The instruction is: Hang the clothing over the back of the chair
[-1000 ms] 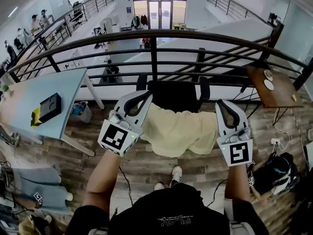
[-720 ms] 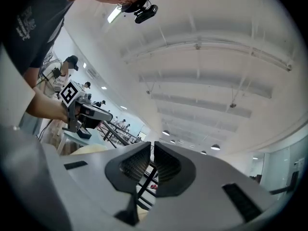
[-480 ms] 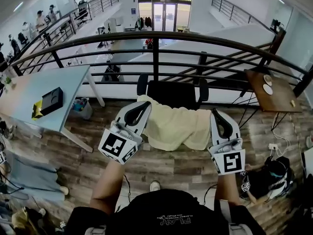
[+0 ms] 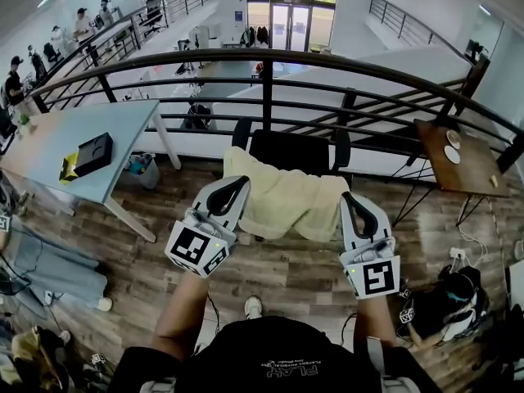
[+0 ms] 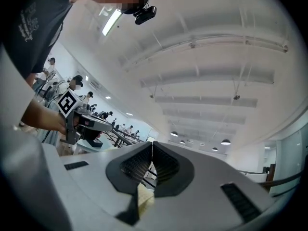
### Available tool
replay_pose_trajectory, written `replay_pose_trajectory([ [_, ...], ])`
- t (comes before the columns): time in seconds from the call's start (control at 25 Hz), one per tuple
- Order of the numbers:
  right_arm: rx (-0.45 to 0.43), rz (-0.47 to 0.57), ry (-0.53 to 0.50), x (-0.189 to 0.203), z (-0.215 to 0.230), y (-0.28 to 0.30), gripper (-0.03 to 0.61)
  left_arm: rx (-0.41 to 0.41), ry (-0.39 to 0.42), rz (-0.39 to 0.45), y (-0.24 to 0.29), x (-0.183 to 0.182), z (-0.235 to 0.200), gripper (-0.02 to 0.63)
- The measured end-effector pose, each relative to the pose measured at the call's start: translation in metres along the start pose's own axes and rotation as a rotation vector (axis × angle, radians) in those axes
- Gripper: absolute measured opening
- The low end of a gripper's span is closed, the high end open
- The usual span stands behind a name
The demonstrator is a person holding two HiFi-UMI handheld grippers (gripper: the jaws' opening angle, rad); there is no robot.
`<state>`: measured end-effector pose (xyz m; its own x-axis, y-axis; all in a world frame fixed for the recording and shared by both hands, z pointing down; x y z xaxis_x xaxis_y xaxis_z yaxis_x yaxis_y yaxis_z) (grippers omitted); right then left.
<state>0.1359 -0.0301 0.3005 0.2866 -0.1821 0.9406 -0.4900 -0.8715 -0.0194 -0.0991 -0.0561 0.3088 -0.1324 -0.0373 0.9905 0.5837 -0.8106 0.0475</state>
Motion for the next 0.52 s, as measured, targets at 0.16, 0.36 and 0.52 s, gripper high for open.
replay_pose_trajectory([
  [0.16, -0.012, 0.006, 0.001, 0.004, 0.003, -0.012, 0.021, -0.008, -0.006, -0.013, -0.001, 0.003, 0.014, 0.014],
  [0.36, -0.014, -0.004, -0.002, 0.009, 0.007, -0.025, 0.021, -0.004, 0.031, -0.035, 0.0, 0.001, 0.027, 0.014],
  [0.52, -0.012, -0.013, -0.015, 0.013, 0.013, -0.032, 0.021, -0.005, 0.049, -0.038, 0.001, 0.004, 0.034, 0.014],
])
Point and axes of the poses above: the fingertips, and each gripper's own axes: y forward along the fingers, z to its right, x out of its underside, the point moved 5 cm from there along -y, backward along the fingers, and after that the axes turned 15 degrees about -z, right-handed, at the moved point
